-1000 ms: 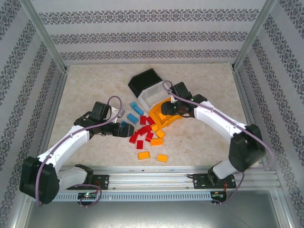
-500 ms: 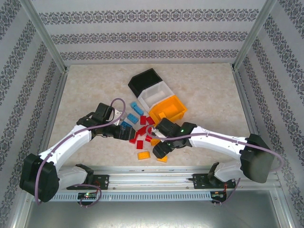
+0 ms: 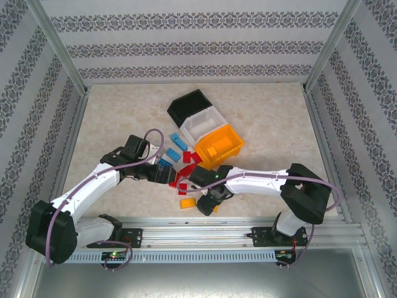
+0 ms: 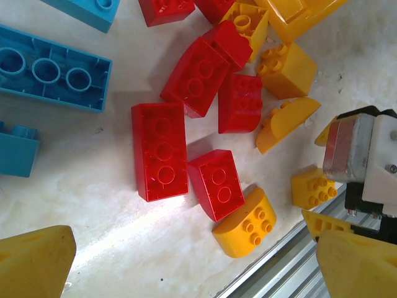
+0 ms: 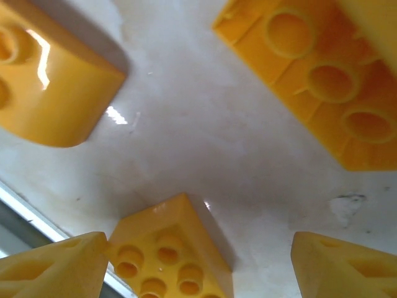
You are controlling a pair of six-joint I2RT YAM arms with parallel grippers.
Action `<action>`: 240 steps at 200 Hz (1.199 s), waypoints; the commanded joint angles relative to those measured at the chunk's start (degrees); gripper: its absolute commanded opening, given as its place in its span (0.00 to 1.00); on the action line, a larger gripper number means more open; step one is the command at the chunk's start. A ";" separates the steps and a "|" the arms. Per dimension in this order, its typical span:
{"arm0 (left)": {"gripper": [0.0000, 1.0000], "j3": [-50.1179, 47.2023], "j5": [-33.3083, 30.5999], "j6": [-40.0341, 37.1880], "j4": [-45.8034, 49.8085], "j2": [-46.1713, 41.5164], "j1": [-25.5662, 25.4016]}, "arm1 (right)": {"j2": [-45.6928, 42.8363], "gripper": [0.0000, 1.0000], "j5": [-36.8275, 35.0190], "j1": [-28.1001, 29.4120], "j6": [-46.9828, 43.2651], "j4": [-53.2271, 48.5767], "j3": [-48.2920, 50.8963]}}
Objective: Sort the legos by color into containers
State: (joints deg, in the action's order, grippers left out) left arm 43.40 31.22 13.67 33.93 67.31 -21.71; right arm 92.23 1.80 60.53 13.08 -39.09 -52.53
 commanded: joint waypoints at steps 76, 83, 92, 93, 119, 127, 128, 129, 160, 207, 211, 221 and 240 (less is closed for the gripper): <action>1.00 1.86 -0.76 -1.11 2.37 1.68 -0.70 | 3.68 0.52 -4.14 -0.81 1.80 -3.05 -1.66; 1.00 1.83 -0.73 -1.11 2.37 1.67 -0.64 | 3.47 0.47 -3.77 -1.09 2.10 -2.89 -1.37; 1.00 1.78 -0.81 -1.08 2.37 1.72 -0.69 | 3.04 0.40 -3.26 -1.18 2.49 -2.55 -0.96; 1.00 1.78 -0.85 -1.05 2.37 1.70 -0.70 | 3.04 0.39 -3.19 -1.24 2.53 -2.52 -0.93; 1.00 1.76 -1.01 -1.02 2.41 1.71 -0.72 | 0.80 0.32 -2.61 -1.82 3.48 -1.61 -0.09; 1.00 1.84 -1.04 -1.02 2.45 1.72 -0.70 | -0.13 0.32 -2.67 -2.03 3.69 -1.50 -0.11; 1.00 1.85 -1.06 -1.02 2.45 1.70 -0.70 | -0.26 0.32 -2.63 -2.06 3.70 -1.51 -0.11; 1.00 1.82 -1.02 -1.02 2.41 1.69 -0.70 | -0.41 0.32 -2.66 -2.12 3.70 -1.56 -0.11; 1.00 1.79 -0.99 -1.06 2.41 1.62 -0.71 | -6.52 0.32 -1.81 -4.77 3.66 -2.64 -1.34; 1.00 1.46 -1.18 -1.67 1.79 0.19 -1.78 | -15.38 0.33 -4.50 -14.57 2.74 -3.36 -8.39; 1.00 1.43 -1.17 -1.85 1.77 -0.01 -2.03 | -15.26 0.33 -5.12 -15.40 2.89 -3.43 -9.29; 1.00 1.36 -1.55 -2.05 1.69 -0.57 -2.86 | -14.66 0.33 -6.60 -17.85 3.41 -3.70 -11.43; 1.00 1.43 -3.62 -2.55 2.23 -1.33 -5.11 | -12.11 0.33 -6.03 -23.52 4.68 -2.30 -14.43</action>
State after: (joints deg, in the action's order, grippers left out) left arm 43.53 29.98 13.23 34.37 68.01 -24.16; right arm 77.82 -2.26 42.28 16.19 -41.52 -63.88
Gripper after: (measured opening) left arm 0.998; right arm 0.338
